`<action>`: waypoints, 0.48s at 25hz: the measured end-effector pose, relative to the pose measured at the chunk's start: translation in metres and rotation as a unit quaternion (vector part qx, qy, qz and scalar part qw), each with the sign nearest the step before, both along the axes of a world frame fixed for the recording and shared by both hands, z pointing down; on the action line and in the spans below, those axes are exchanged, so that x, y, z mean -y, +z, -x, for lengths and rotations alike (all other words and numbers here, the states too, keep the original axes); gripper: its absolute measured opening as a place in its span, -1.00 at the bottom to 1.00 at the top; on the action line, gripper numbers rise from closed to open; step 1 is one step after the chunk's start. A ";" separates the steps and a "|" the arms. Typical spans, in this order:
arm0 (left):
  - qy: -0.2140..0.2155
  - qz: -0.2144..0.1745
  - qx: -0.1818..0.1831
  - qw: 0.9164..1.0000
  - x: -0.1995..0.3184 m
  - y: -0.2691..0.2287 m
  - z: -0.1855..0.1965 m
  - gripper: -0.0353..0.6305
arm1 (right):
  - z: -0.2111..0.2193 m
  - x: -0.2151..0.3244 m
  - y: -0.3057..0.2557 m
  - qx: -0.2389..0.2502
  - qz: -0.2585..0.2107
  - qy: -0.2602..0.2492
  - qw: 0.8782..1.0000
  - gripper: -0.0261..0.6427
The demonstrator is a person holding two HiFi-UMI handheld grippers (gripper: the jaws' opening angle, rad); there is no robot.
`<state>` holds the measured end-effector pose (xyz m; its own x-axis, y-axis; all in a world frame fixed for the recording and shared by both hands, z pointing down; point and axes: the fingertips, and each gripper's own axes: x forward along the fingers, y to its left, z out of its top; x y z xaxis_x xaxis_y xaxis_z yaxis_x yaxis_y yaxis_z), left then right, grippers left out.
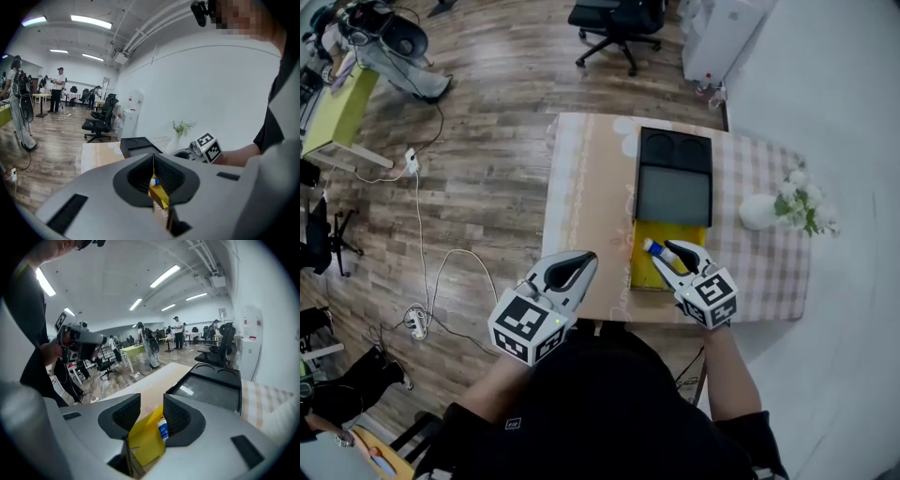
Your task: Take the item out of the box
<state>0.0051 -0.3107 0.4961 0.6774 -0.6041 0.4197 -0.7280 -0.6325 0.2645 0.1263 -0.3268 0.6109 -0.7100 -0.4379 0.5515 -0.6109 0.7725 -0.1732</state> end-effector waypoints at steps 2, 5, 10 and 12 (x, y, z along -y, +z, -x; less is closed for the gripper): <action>-0.004 0.004 0.001 1.000 0.003 0.003 0.004 -0.85 | 0.004 0.001 0.024 -0.043 0.010 -0.020 0.999 -0.51; -0.013 0.005 0.003 1.000 0.005 0.003 0.010 -0.85 | 0.003 0.004 0.058 -0.090 0.024 -0.035 0.995 -0.50; -0.035 0.004 0.008 0.999 0.003 -0.003 0.028 -0.85 | -0.006 0.001 0.105 -0.175 0.039 -0.060 0.982 -0.50; -0.045 0.004 0.010 0.999 0.000 -0.005 0.037 -0.85 | -0.009 -0.002 0.120 -0.197 0.052 -0.069 0.977 -0.50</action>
<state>-0.0317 -0.3109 0.4916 0.6115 -0.6585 0.4388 -0.7873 -0.5618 0.2541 0.1356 -0.3250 0.7312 -0.4816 -0.2810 0.8301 -0.5378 0.8427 -0.0267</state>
